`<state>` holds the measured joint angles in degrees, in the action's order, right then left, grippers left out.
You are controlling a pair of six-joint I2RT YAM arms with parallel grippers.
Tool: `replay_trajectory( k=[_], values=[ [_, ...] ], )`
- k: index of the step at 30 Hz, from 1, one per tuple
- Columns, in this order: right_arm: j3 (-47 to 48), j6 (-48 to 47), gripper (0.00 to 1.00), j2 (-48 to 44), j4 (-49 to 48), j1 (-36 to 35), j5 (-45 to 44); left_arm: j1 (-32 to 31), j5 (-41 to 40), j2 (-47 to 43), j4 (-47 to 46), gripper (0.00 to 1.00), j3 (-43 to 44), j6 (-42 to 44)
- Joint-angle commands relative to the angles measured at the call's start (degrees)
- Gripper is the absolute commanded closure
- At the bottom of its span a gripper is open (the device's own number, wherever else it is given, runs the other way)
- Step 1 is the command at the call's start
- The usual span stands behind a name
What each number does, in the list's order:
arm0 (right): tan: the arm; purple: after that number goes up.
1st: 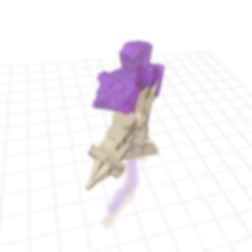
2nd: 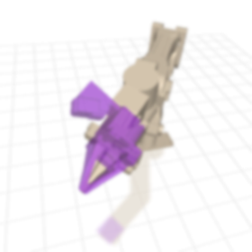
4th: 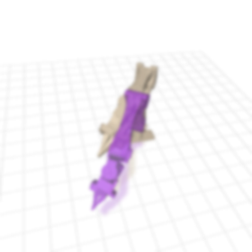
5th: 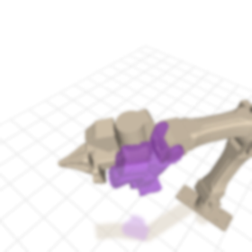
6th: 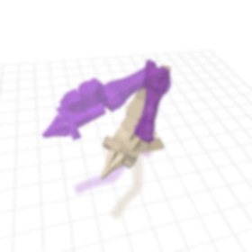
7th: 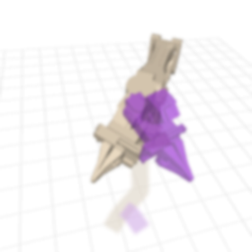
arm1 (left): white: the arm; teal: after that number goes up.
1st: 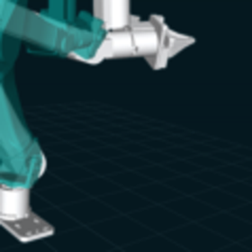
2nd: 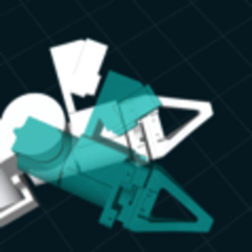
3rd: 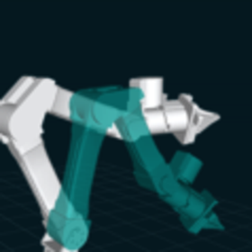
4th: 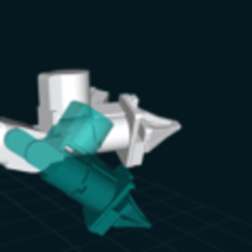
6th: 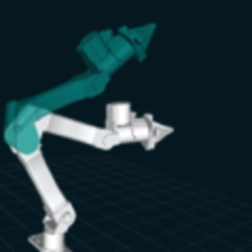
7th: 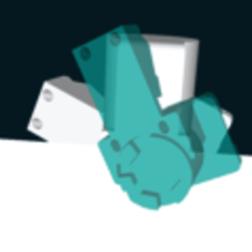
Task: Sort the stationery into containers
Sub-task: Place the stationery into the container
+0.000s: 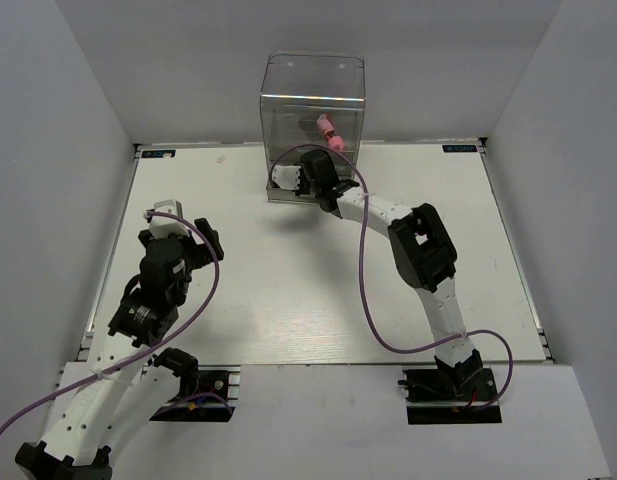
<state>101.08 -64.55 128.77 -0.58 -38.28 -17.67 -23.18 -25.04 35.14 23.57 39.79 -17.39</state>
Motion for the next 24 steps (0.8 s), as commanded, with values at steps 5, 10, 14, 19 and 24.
replay_trajectory(
  k=[5, 10, 14, 19, 24],
  values=[
    [2.28, -0.84, 0.95, 0.34, -1.0, 1.98, 3.69, -0.02, 0.16, 0.64, 0.07, 0.02, -0.33, 0.6],
    [2.11, 0.48, 0.65, 0.78, 0.49, 2.68, 5.19, -0.02, 0.16, 0.64, 0.07, 0.02, -0.33, 0.6],
    [2.55, 1.27, 0.53, 0.87, 3.47, 2.86, 5.89, -0.02, 0.16, 0.64, 0.07, 0.02, -0.33, 0.6],
    [2.19, 2.33, 0.49, 0.43, 4.89, 2.95, 6.25, -0.02, 0.16, 0.64, 0.07, 0.02, -0.33, 0.6],
    [2.19, 5.31, 0.55, -2.47, 8.92, 3.04, 11.59, -0.02, 0.16, 0.64, -0.46, 0.02, -0.33, 0.6]
  ],
)
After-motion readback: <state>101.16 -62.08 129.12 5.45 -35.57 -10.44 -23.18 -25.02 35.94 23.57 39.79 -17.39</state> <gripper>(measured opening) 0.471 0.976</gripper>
